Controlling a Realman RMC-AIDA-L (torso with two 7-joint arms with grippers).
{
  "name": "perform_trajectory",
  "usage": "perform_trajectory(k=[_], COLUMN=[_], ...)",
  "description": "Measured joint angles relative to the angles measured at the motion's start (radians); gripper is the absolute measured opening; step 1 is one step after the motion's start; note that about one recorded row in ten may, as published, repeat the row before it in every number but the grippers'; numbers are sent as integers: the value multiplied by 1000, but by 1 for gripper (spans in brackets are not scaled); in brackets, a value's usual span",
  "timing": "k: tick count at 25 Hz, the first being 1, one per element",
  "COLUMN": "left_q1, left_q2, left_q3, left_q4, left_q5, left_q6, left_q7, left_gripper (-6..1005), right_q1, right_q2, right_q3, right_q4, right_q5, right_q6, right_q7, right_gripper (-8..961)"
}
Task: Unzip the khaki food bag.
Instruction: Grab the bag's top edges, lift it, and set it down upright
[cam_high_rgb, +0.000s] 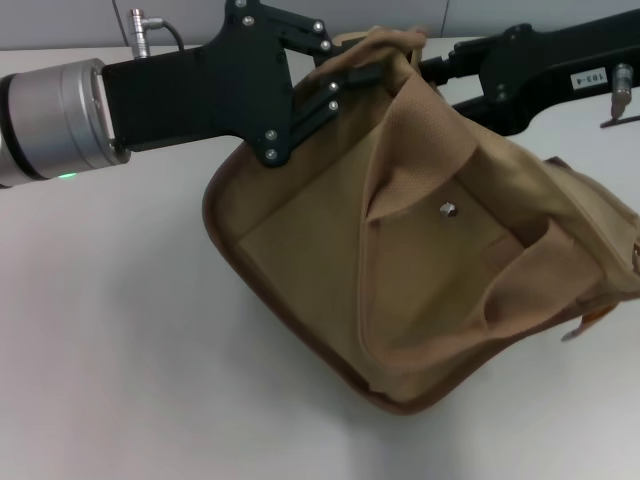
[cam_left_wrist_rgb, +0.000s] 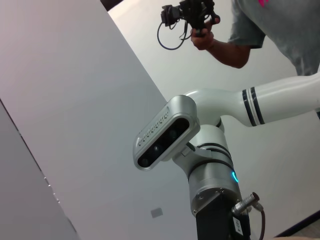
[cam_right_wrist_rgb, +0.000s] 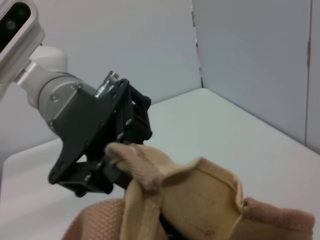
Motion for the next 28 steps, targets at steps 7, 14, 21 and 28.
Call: perform_trajectory(k=[7, 14, 21, 28], left_q1=[-7, -6, -7, 1], left_q2=[-8, -14, -17, -20], left_q3=[-7, -23, -33, -57], left_q4=[2, 0, -2, -5], left_q5=[18, 18, 19, 18], left_q6=[-2, -2, -5, -9], left_q7=[1, 1, 1, 11], left_gripper=[86, 86, 86, 86], right_q1=[-5, -52, -125, -210], right_q2=[-10, -11, -1, 10], right_q3=[11, 46, 158, 245], right_q4=[-14, -38, -53, -20], right_q5=[-2, -2, 49, 145], right_q6=[-79, -138, -192, -216], right_q7=[13, 12, -37, -146], right_gripper=[842, 842, 842, 842])
